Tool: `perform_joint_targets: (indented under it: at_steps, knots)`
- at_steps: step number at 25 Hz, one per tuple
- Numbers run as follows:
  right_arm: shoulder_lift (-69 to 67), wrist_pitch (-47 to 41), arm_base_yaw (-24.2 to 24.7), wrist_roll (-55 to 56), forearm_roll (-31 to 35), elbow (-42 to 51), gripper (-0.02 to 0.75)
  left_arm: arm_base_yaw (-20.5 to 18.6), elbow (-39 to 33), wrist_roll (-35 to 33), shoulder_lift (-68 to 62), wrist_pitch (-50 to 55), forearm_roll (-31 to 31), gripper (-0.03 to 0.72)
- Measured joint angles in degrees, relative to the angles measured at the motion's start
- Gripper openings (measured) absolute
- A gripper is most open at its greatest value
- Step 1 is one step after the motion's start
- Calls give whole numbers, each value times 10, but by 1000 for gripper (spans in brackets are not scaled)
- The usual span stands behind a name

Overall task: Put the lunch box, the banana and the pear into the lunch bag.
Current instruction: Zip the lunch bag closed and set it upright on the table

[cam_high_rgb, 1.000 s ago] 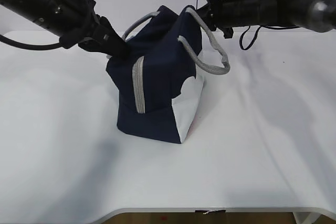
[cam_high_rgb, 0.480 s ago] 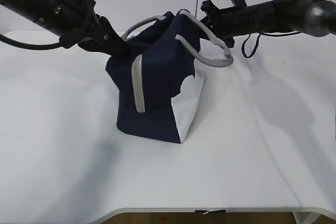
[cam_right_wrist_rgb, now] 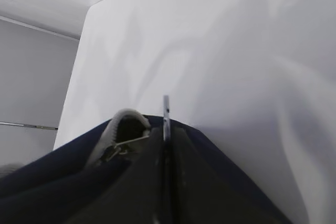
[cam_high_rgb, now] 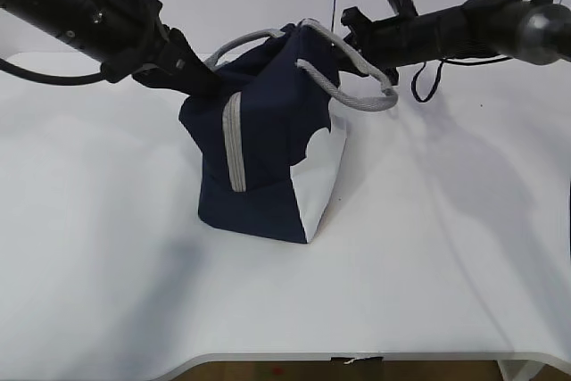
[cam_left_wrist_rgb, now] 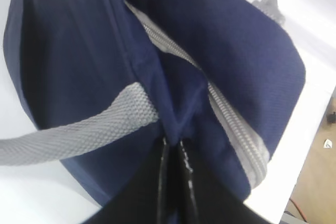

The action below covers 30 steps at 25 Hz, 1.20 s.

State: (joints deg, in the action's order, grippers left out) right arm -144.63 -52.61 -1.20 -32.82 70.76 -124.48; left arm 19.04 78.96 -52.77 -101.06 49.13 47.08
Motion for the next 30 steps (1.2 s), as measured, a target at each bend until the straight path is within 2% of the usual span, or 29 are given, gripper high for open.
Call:
perform_joint_targets:
  at_steps: [4,6,9,12,14,16,20,23,30]
  knots:
    - [-4,0,2,-45,74,0,17,0,0,0,0,1,-1,-4]
    - [-4,0,2,-57,99,0,59,0,0,0,0,4,-2,-4]
    - [-7,0,2,-62,115,0,208,0,0,0,0,6,-2,-4]
    - [-9,1,3,-63,139,0,428,0,0,0,0,9,-2,-4]
    - [-9,2,3,-64,153,0,515,0,0,0,0,9,-2,-4]
    - [-9,6,3,-73,162,0,552,0,0,0,0,10,-2,-4]
    - [-5,13,13,-79,163,0,571,0,0,0,0,10,0,-4]
    - [14,14,22,-80,127,0,574,0,0,0,0,10,0,-4]
    - [105,-20,25,-25,-89,0,574,0,0,0,0,5,15,1]
